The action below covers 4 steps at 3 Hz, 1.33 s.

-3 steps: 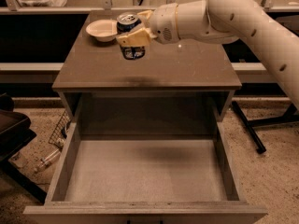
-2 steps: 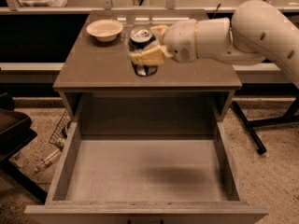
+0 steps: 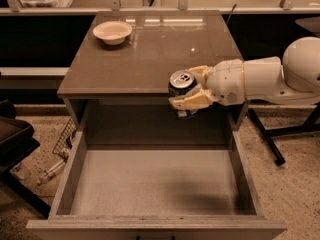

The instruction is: Place pepsi can into top drawer

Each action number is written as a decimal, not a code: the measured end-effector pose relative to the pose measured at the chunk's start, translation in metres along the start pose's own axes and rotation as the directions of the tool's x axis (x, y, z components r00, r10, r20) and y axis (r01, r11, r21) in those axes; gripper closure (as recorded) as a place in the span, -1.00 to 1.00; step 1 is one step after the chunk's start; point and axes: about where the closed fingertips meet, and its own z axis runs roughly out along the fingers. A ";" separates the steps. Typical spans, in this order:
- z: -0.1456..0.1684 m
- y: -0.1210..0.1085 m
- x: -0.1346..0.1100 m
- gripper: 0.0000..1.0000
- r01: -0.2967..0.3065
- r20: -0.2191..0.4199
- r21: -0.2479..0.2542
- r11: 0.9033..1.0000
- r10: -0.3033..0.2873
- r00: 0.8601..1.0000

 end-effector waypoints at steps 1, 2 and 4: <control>0.006 0.005 0.008 1.00 -0.010 0.007 -0.003 1.000 0.010 1.000; 0.020 0.025 0.039 1.00 -0.043 0.034 0.016 0.999 0.042 0.999; 0.077 0.079 0.111 1.00 -0.068 0.070 -0.032 0.997 0.070 0.995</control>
Offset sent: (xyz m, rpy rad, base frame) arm -0.0306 0.0076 -0.1062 0.1023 0.0461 -0.0696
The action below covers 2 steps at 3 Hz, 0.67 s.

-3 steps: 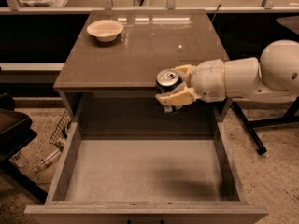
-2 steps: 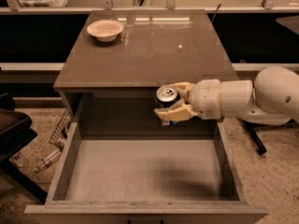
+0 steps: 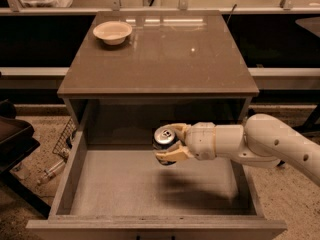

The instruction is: Place pepsi can into top drawer

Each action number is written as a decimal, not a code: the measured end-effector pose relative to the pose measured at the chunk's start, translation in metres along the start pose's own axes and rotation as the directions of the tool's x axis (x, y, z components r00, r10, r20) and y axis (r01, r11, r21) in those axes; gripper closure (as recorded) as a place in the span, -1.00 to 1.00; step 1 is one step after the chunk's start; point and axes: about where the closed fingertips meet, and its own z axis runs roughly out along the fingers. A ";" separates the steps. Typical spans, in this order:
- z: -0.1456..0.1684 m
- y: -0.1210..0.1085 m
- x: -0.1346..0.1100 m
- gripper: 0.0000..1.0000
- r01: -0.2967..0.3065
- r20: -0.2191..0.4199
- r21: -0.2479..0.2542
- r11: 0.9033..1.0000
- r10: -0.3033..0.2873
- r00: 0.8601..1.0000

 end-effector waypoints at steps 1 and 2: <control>0.040 0.012 0.040 1.00 -0.051 -0.017 -0.063 0.997 0.050 0.999; 0.064 0.022 0.063 1.00 -0.091 -0.034 -0.108 0.990 0.088 0.996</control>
Offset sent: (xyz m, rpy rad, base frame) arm -0.0006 0.0600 -0.1190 -0.0199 0.1911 0.1007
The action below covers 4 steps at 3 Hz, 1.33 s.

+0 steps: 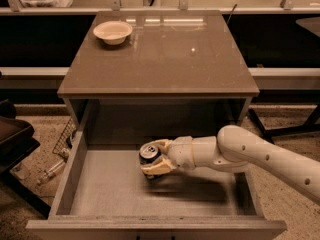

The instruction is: Place pepsi can into top drawer

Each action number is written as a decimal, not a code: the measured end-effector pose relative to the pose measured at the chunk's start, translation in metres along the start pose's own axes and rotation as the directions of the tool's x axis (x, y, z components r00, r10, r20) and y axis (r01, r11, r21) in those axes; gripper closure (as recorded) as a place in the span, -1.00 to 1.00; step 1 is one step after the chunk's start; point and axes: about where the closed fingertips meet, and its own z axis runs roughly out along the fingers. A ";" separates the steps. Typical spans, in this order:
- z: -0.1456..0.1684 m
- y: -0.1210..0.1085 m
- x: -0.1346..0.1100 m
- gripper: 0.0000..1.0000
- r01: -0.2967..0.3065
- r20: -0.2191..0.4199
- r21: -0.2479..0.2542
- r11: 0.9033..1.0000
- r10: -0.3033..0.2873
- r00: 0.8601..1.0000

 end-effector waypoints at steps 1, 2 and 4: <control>0.002 0.001 -0.001 0.66 0.001 0.001 -0.005 1.000 -0.001 1.000; 0.004 0.002 -0.001 0.19 0.002 0.002 -0.009 1.000 -0.002 1.000; 0.007 0.004 -0.003 -0.90 0.004 0.004 -0.017 1.000 -0.004 1.000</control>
Offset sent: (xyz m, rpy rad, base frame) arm -0.0006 0.0024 -0.0002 0.0011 0.0009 0.0050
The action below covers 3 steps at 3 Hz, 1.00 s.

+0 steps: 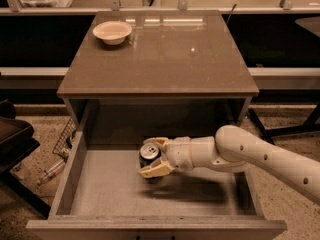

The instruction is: Place pepsi can into top drawer

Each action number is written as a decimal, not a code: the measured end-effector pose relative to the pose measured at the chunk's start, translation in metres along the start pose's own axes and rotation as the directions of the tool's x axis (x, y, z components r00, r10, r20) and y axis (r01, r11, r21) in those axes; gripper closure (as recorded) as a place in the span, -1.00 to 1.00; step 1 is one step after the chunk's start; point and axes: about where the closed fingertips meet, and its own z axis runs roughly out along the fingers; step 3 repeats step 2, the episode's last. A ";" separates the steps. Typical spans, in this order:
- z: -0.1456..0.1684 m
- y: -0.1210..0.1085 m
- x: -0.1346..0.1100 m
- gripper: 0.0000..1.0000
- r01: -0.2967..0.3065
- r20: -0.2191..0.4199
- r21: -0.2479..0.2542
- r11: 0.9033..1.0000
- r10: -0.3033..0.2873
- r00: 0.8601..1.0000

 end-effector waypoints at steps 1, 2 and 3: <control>0.001 0.001 0.000 -1.00 0.000 0.000 -0.002 1.000 0.000 1.000; 0.001 0.001 0.000 -1.00 0.001 0.000 -0.002 1.000 -0.001 1.000; 0.001 0.001 0.000 -1.00 0.001 0.000 -0.002 1.000 -0.001 1.000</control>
Offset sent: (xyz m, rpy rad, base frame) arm -0.0004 0.0010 0.0000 0.0004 0.0002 0.0022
